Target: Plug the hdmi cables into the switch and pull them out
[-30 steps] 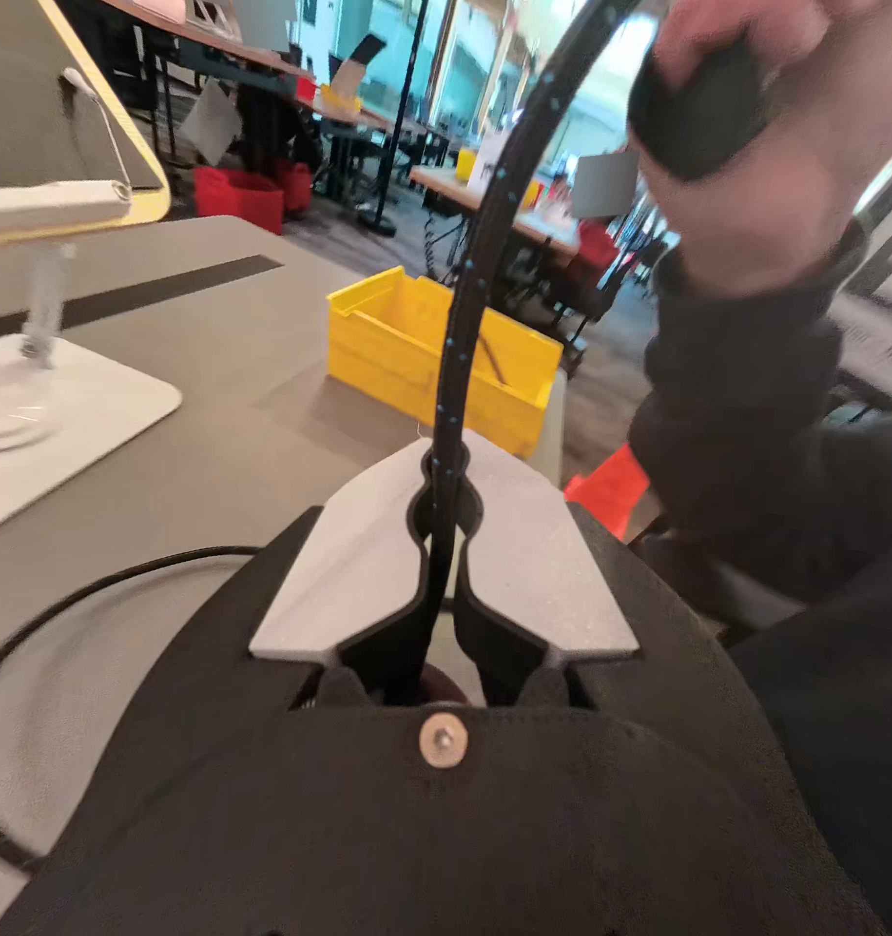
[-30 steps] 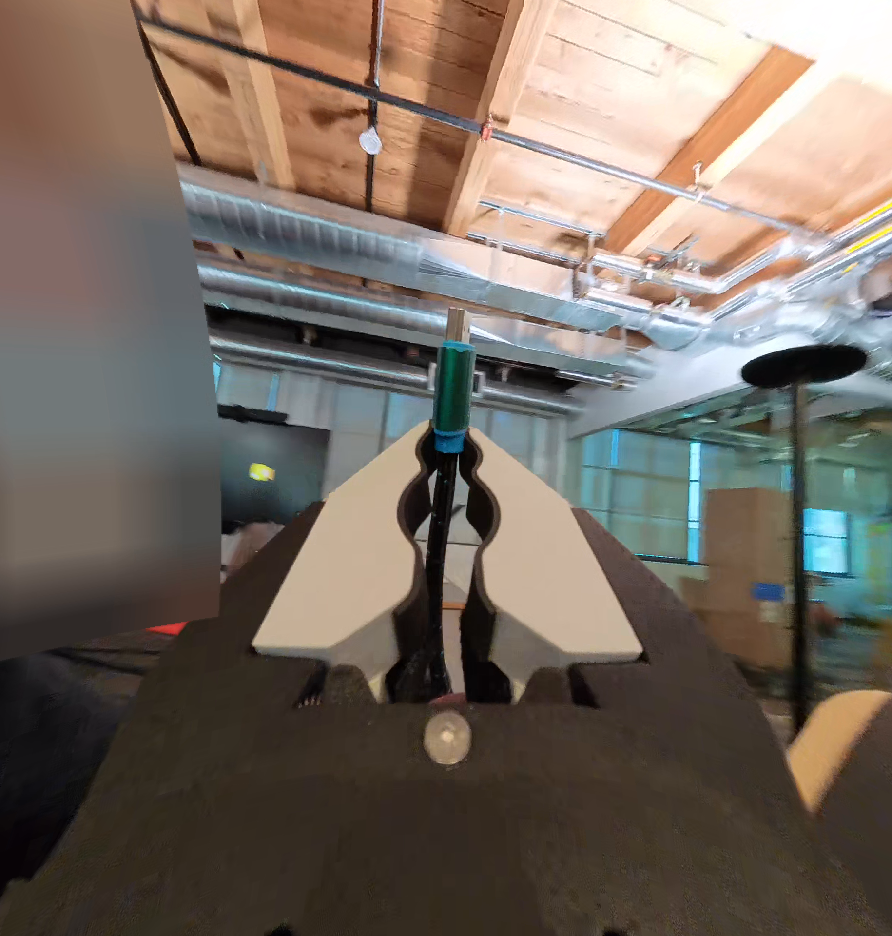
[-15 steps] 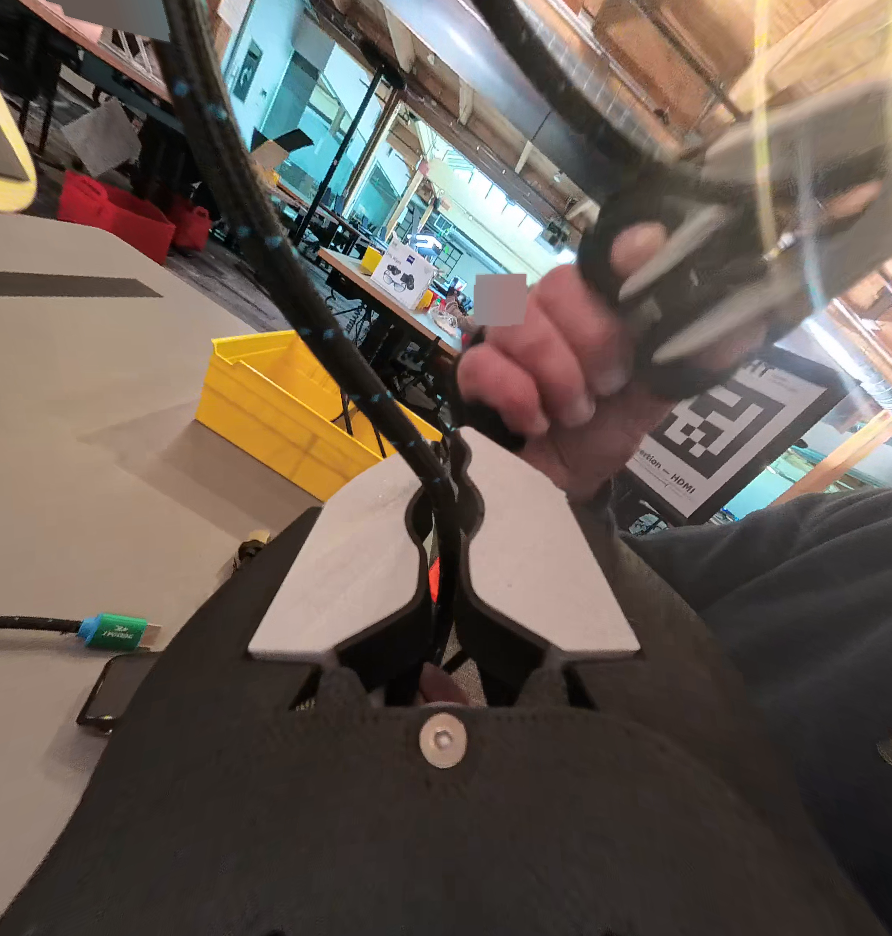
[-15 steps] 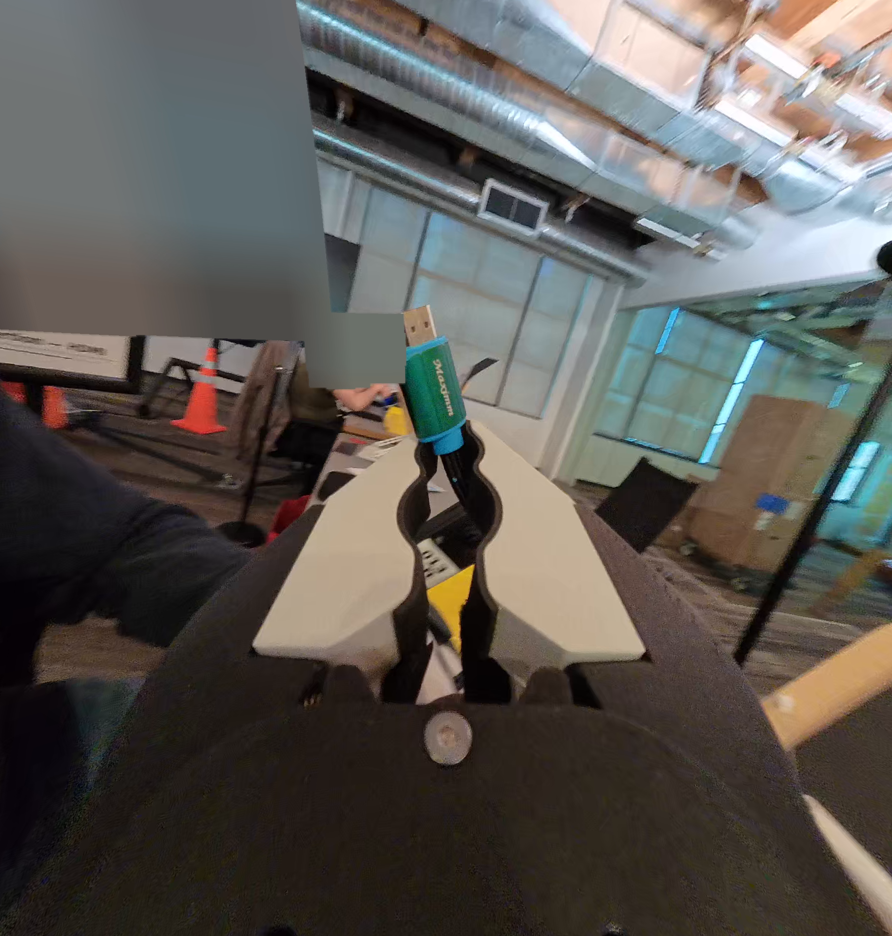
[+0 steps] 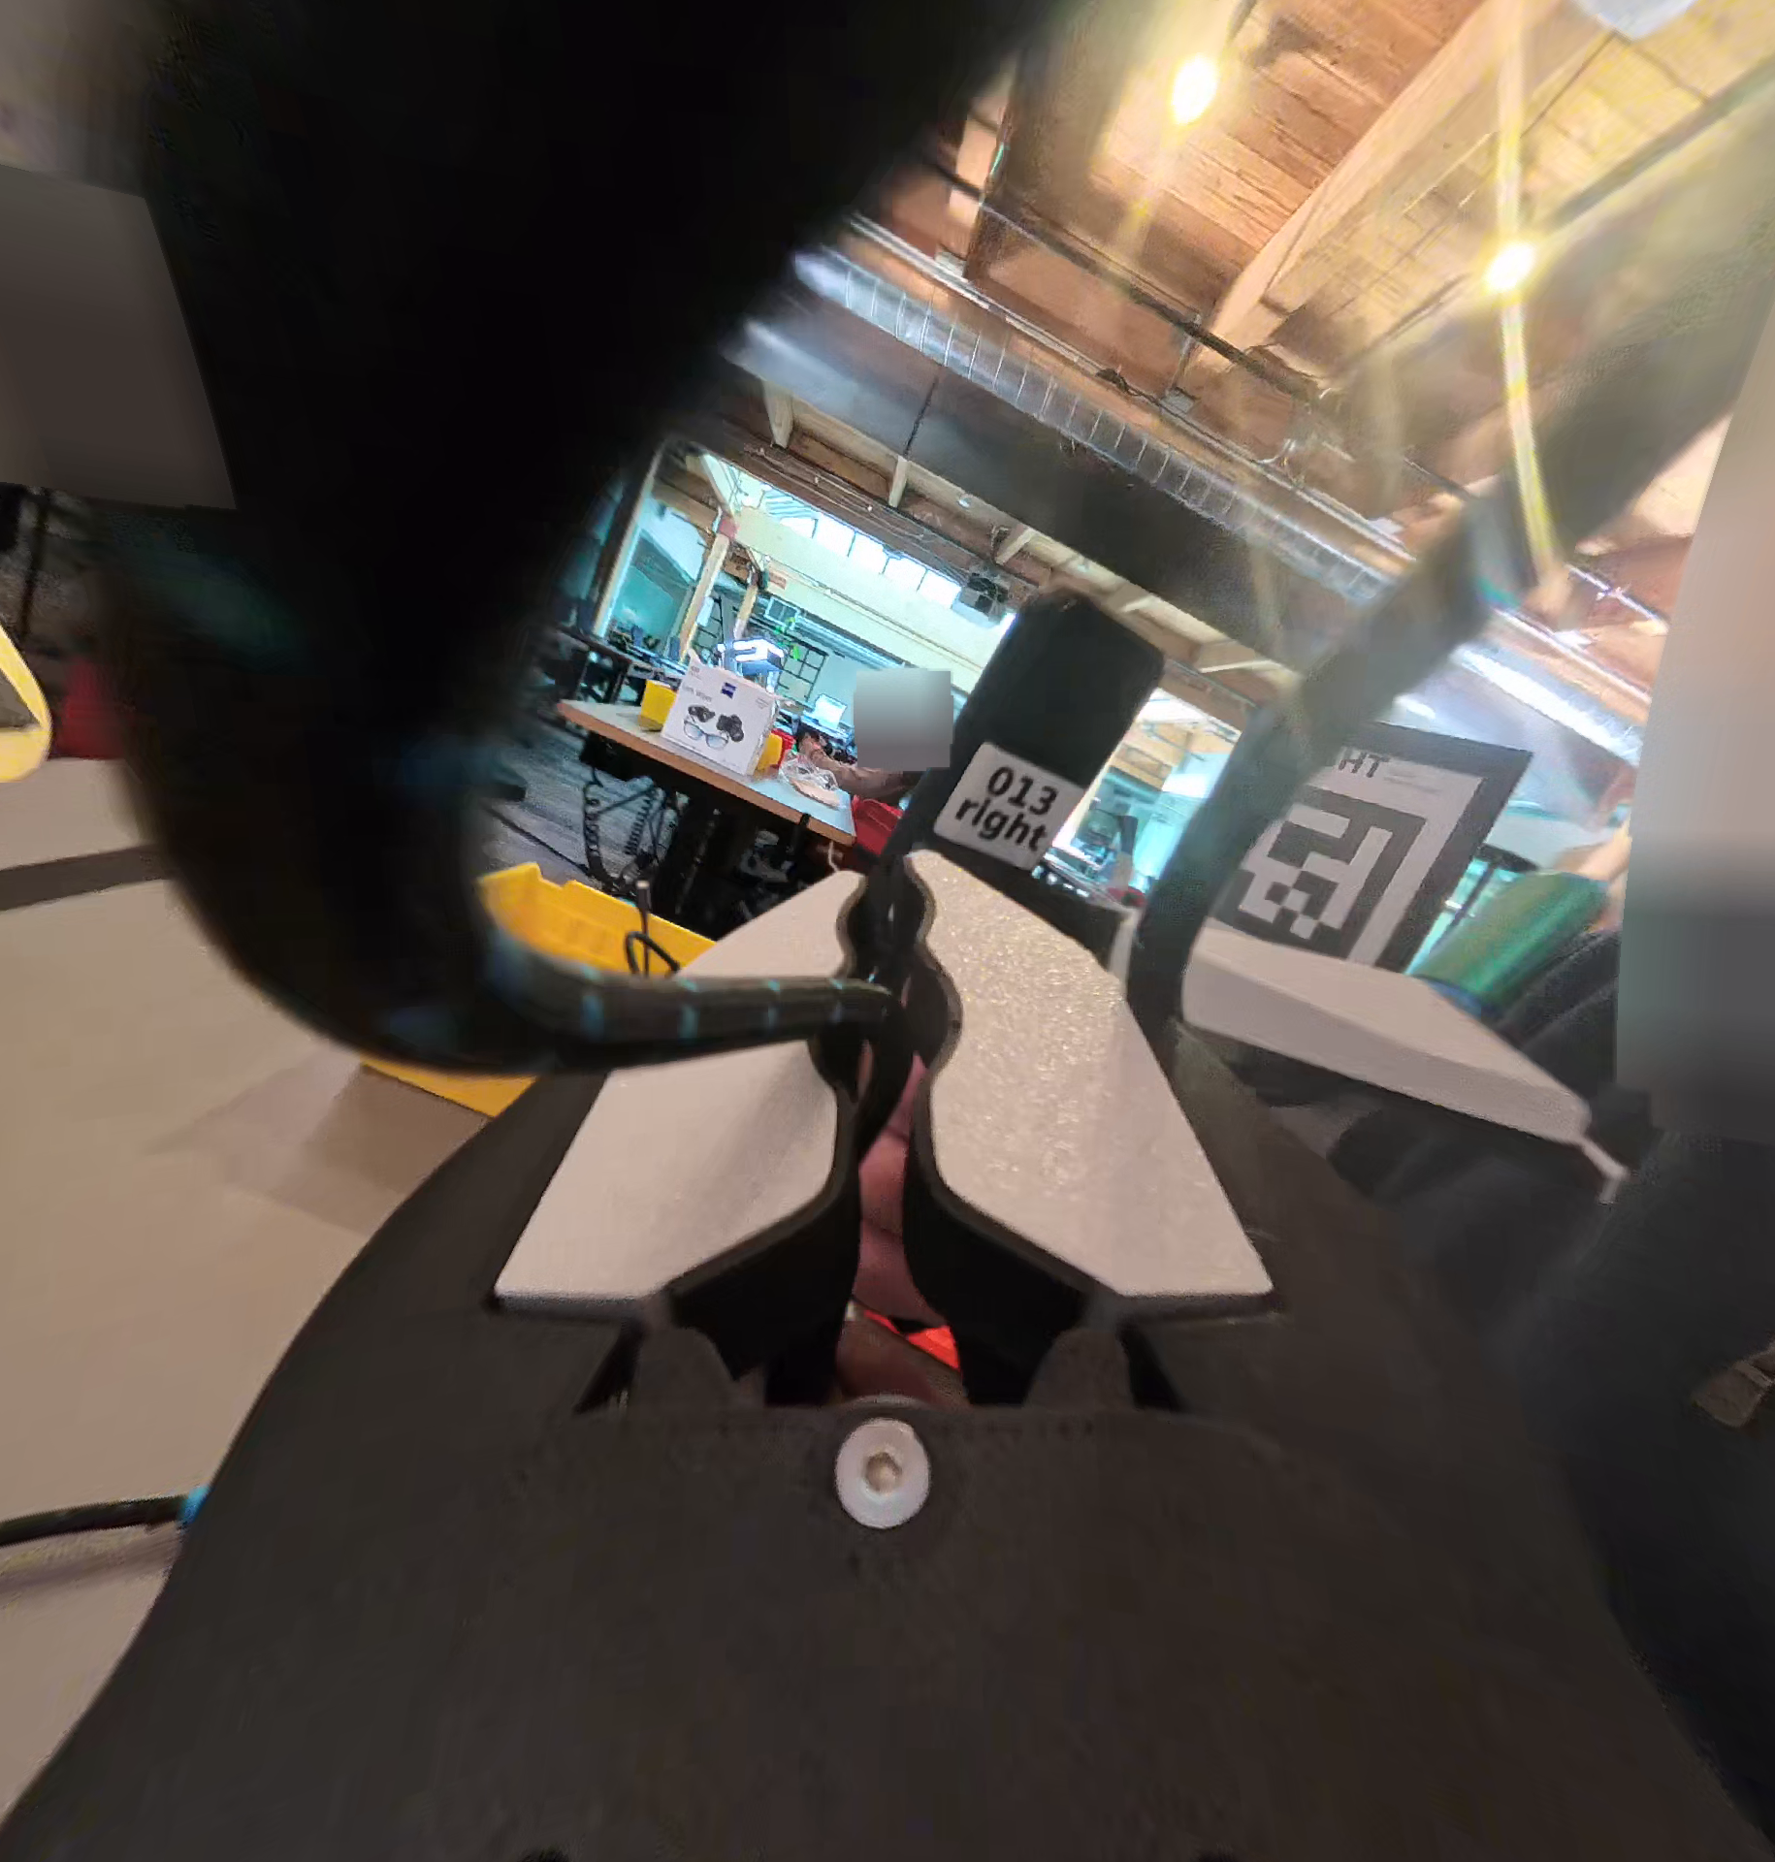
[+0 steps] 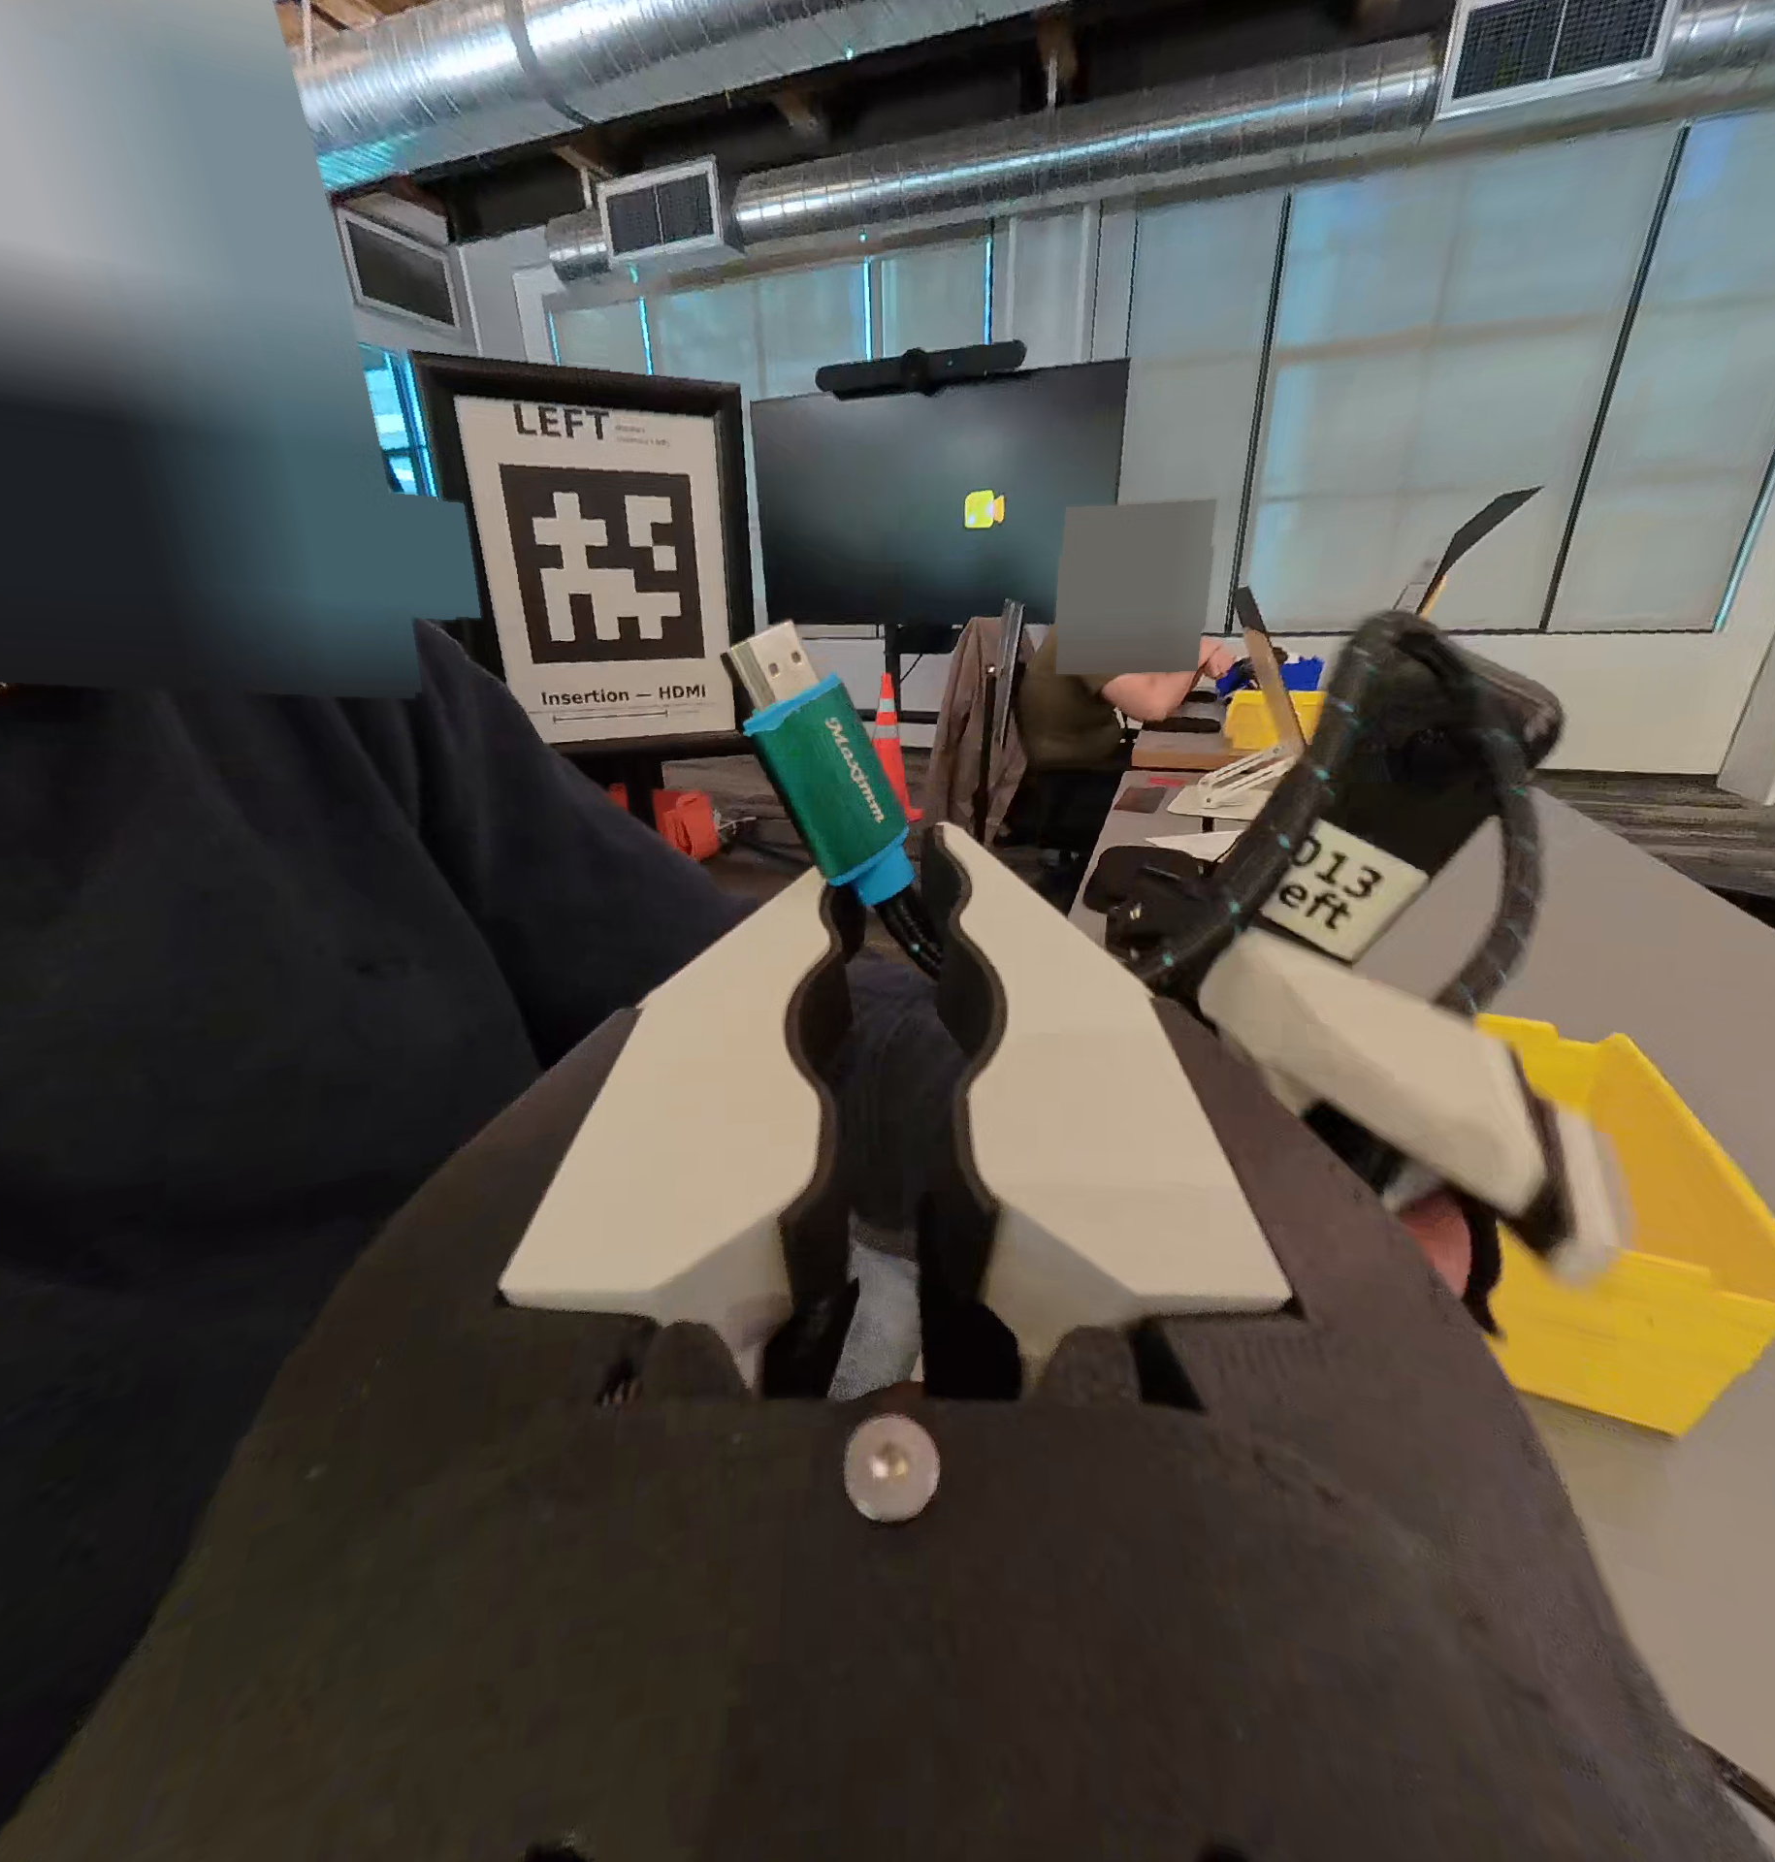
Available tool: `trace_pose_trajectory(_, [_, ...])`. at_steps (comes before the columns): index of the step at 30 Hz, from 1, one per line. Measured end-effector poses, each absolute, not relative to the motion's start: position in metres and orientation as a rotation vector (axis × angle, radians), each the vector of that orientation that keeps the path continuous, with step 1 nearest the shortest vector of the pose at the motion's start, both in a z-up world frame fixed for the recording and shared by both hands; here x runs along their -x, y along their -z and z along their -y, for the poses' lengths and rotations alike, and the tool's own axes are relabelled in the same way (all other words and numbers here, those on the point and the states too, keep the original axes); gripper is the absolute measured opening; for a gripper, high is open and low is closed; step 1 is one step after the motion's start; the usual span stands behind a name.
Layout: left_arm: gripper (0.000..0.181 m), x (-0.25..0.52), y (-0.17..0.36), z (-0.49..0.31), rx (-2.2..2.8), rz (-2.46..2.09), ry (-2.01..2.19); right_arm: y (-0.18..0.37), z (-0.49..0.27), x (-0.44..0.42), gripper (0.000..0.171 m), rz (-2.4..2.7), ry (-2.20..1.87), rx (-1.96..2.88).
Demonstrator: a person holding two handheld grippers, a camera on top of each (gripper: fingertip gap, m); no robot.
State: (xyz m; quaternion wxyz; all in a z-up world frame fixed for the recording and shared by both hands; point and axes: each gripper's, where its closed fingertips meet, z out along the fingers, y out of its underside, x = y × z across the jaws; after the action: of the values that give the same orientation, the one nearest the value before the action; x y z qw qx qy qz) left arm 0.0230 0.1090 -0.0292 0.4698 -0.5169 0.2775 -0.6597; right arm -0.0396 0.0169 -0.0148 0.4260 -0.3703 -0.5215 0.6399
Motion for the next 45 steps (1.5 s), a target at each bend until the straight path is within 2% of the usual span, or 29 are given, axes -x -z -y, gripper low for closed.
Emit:
trace_pose_trajectory(5, [0.001,-0.009,0.031,-0.12,1.275,-0.652,1.566,0.016,-0.029,0.03,0.008,1.241,-1.611,0.952])
trace_pose_trajectory(12, [0.002,-0.008,0.065,-0.138,1.467,-0.749,1.395,-0.006,-0.063,0.001,0.002,1.043,-1.531,0.934])
trace_pose_trajectory(22, [0.002,-0.014,0.085,-0.13,1.566,-0.884,1.316,0.02,-0.144,-0.042,0.0,0.718,-1.32,1.135])
trace_pose_trajectory(35, [0.0,-0.007,0.057,-0.141,1.441,-0.688,1.249,0.064,-0.153,-0.013,0.0,0.794,-1.121,1.304])
trace_pose_trajectory(43, [0.0,0.055,0.028,-0.179,1.377,-0.405,1.152,0.093,-0.151,-0.012,0.0,0.862,-1.068,1.391])
trace_pose_trajectory(45, [0.0,0.059,0.029,-0.183,1.419,-0.455,1.072,0.096,-0.148,-0.01,0.0,0.842,-1.088,1.399])
